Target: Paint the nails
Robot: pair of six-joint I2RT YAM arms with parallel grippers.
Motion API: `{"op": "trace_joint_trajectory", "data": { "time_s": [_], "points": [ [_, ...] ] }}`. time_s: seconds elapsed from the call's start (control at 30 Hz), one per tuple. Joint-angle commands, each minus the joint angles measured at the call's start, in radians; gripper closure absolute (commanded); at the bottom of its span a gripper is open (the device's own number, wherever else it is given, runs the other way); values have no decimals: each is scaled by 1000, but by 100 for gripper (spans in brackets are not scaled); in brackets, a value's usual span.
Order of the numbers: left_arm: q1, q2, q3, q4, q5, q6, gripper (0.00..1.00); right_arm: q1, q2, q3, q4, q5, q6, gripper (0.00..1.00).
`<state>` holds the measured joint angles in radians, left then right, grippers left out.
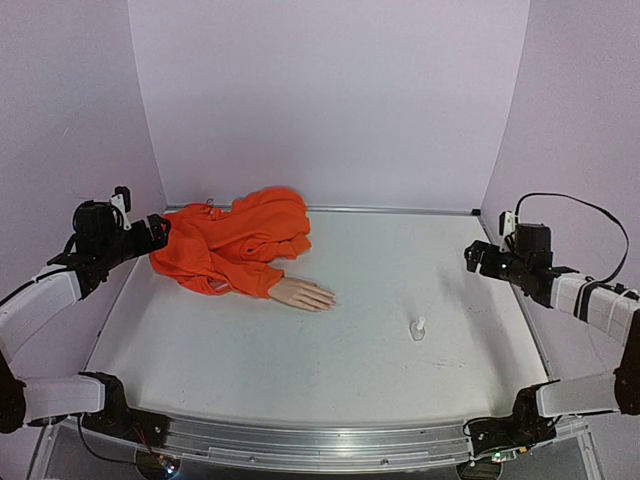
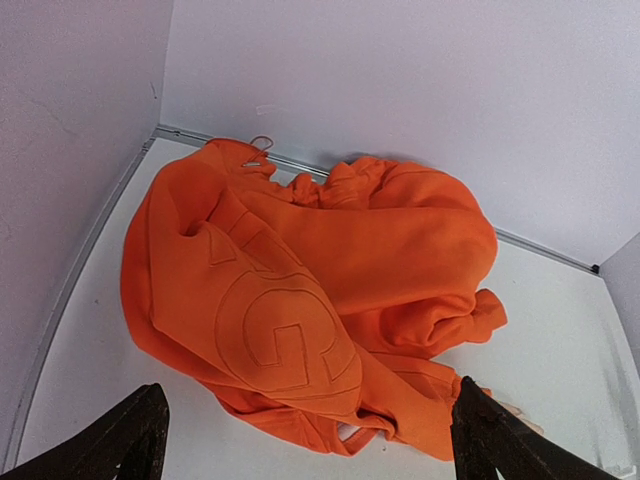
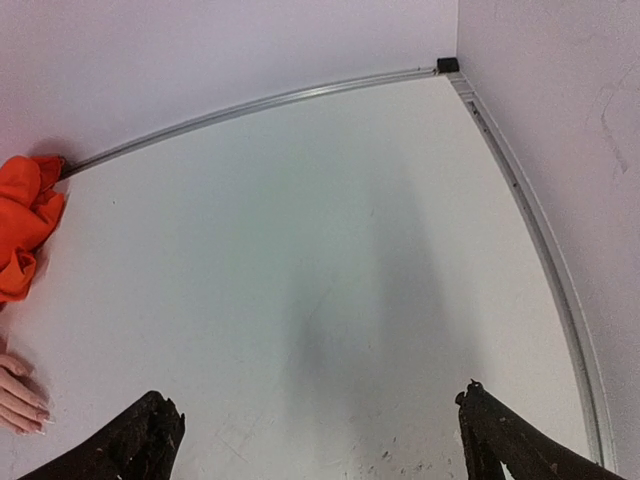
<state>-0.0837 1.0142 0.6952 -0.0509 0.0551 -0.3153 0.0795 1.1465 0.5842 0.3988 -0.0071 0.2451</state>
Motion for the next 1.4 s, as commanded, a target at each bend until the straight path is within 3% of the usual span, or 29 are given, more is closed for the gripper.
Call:
{"op": "trace_joint_trajectory", "data": {
  "time_s": [0.0,0.27,0.5,0.7,0.9,1.0,1.37],
  "points": [
    [-4,-13,9,48,128,-42,1,79,48,87,-91,-34,71,2],
    [-84,33,95,3,309,-74,1,327,196,226,-318,2,164,2],
    [-205,41,215,-99,380,3,1,470,297,254,-448,42,249,5],
    [-236,-16,214,-123,361,70,1,507,326,211,-479,35,295,22],
    [-239,-22,224,-142,381,88,0,525,359,220,-509,54,323,50],
    [-240,-22,227,-156,378,96,1,545,368,221,-533,60,337,58],
    [-241,13,242,-173,387,103,1,576,342,215,-573,124,379,74]
  ]
}}
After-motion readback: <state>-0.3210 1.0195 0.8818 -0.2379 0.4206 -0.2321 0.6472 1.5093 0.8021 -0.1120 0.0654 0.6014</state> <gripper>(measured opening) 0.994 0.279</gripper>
